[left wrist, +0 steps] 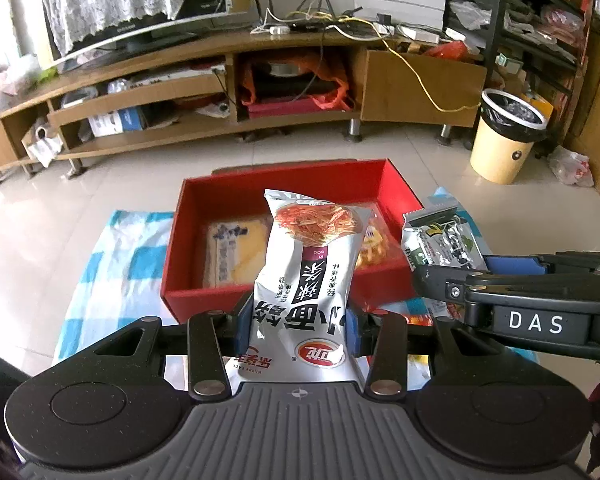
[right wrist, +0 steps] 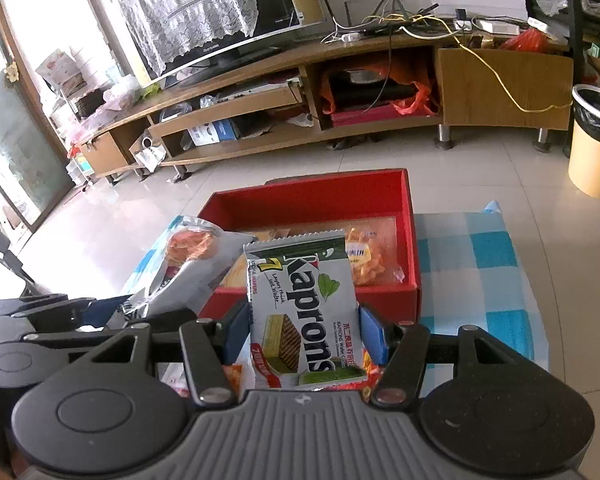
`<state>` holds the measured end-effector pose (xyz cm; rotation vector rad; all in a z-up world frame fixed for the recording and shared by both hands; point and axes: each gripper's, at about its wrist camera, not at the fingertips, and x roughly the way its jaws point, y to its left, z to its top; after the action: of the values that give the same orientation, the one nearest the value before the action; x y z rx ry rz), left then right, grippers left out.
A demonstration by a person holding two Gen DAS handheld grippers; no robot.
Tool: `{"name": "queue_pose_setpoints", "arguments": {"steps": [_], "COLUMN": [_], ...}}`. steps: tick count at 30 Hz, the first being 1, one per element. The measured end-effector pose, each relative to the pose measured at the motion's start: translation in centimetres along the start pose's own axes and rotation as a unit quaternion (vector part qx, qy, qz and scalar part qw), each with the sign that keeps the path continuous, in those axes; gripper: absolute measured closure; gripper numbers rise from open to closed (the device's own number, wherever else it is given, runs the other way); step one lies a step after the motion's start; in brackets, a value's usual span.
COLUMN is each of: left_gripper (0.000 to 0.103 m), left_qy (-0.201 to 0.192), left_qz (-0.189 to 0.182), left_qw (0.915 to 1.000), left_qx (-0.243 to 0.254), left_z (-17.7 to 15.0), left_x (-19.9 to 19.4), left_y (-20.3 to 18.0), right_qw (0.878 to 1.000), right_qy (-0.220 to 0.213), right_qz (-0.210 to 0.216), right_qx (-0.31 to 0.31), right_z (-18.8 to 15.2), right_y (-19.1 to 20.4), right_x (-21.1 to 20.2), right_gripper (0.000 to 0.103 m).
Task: Organize snacks
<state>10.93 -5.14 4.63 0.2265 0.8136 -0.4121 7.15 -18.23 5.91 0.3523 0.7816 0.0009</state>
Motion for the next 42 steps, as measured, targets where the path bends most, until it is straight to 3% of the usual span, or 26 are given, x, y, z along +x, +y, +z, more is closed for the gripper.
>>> {"name": "queue_pose_setpoints", "arguments": {"steps": [23,42], "left_gripper": [0.054,0.054], "left_qy": [-0.008,0.031], "left_qz": [0.028,0.066], "left_qw": [0.9995,0.9972], "left_qx": [-0.011,-0.018], "left_z": [4.2,4.9], "left_x": [4.5,9.8], "left_y": [0.7,1.7], "right_qw": [1.0,0.999], "right_qy": [-0.006,0.036], "right_qz": [-0.016,-0.032], "right_qx": [-0.001,-0.007], "right_z": [4.8,6.4], "right_y": [-0.8,-1.6], "right_x": [4.5,11.0], "right_gripper": [0.048,0.048]}}
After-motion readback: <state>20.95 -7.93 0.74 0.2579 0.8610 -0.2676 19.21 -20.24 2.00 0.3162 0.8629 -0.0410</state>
